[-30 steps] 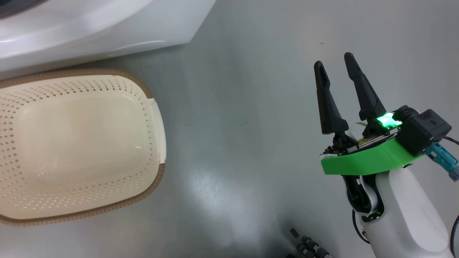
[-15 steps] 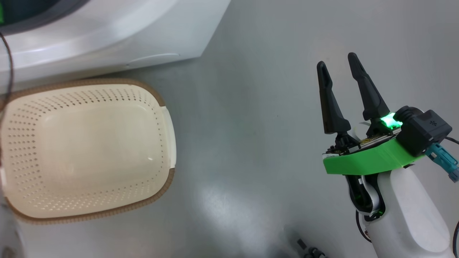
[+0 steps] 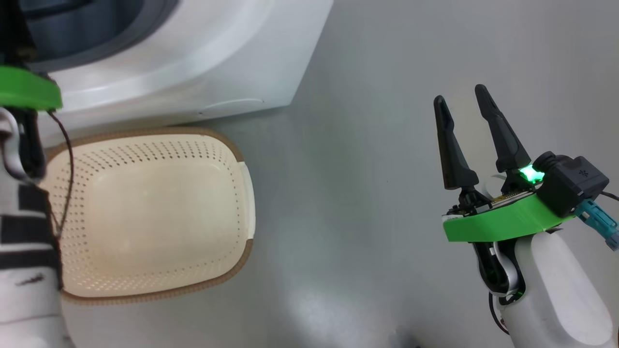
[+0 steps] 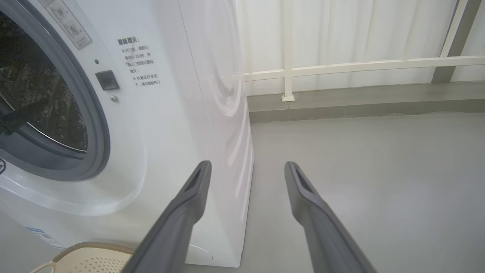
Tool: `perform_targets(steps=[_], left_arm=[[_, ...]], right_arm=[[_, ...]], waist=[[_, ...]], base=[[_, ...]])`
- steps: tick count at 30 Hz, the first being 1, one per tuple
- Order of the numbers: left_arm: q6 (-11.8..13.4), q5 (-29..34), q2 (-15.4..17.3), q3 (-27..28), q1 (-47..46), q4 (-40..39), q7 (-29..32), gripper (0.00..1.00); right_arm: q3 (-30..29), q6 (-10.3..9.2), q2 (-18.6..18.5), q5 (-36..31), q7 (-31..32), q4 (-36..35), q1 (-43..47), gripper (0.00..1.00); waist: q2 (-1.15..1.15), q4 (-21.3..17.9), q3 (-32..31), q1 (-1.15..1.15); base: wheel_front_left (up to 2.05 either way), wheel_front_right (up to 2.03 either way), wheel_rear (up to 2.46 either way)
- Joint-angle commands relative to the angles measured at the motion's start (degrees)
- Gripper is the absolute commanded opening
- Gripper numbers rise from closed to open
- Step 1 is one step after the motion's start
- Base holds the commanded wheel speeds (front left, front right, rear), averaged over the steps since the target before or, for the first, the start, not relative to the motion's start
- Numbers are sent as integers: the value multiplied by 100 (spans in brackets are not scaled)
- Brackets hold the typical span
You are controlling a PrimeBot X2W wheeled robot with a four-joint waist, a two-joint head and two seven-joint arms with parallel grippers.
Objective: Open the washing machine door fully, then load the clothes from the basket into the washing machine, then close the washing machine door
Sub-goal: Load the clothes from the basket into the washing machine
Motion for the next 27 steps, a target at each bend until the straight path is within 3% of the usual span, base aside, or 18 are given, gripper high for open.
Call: perform_targets(steps=[1,16,27], left_arm=[[-51,74,136,146,257,-293,-29,100],[-84,385,-389,269,1788,-1279,-29,100],[-86,563,-574,320,2785,-1777,-29,100]], right_arm=[[90,25,-56,-22,-46,-105,195,100],[29,25,-240,-33,-46,-4,543,100],[-22,25,-328,-15,-46,75,830,100]], waist=[[0,89,-171,0],[0,377,-914,0],[0,506,-1400,0]], base=[[0,0,0],[0,0,0],[0,0,0]])
